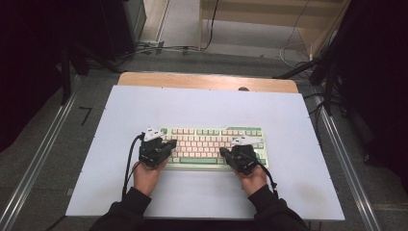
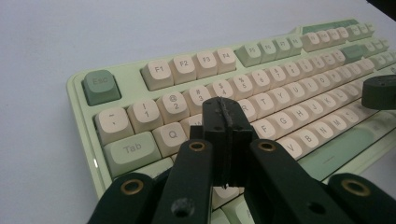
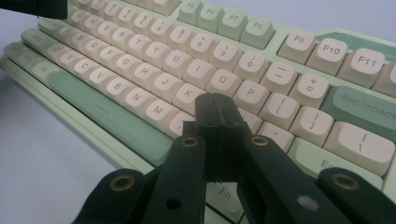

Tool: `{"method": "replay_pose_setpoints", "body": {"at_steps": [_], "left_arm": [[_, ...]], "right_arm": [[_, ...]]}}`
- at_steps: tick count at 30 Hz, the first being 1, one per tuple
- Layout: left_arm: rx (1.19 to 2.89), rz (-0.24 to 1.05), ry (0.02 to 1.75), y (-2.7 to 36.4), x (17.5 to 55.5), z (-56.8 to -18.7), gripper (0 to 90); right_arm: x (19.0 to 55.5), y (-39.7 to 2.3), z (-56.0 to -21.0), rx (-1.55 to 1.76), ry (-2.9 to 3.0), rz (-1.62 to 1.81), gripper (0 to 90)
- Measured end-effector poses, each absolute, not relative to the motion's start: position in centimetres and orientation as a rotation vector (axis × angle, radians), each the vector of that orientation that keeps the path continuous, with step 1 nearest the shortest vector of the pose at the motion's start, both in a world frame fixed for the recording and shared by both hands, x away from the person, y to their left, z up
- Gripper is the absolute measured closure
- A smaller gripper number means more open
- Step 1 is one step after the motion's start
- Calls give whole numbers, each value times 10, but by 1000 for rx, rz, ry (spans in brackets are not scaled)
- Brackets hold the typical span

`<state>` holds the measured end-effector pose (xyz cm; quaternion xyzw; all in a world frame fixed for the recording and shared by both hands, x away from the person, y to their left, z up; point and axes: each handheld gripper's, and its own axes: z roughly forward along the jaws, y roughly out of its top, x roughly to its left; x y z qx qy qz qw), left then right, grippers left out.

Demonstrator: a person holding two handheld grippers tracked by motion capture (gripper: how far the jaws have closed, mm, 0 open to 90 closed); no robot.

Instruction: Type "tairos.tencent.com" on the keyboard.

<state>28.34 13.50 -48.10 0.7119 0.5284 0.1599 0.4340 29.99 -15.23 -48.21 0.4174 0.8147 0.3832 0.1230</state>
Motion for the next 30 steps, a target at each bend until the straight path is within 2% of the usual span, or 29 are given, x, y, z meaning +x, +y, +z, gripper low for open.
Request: {"method": "replay_pose_setpoints", "body": {"at_steps": [9,30], "left_arm": [[1776,396,1315,135,283,-481,900],[1778,400,1310,134,283,-481,900]], "right_arm": [[300,-151,-488,1209,2399,1094,878],[299,-155,-476,1210,2347,1171,878]]}}
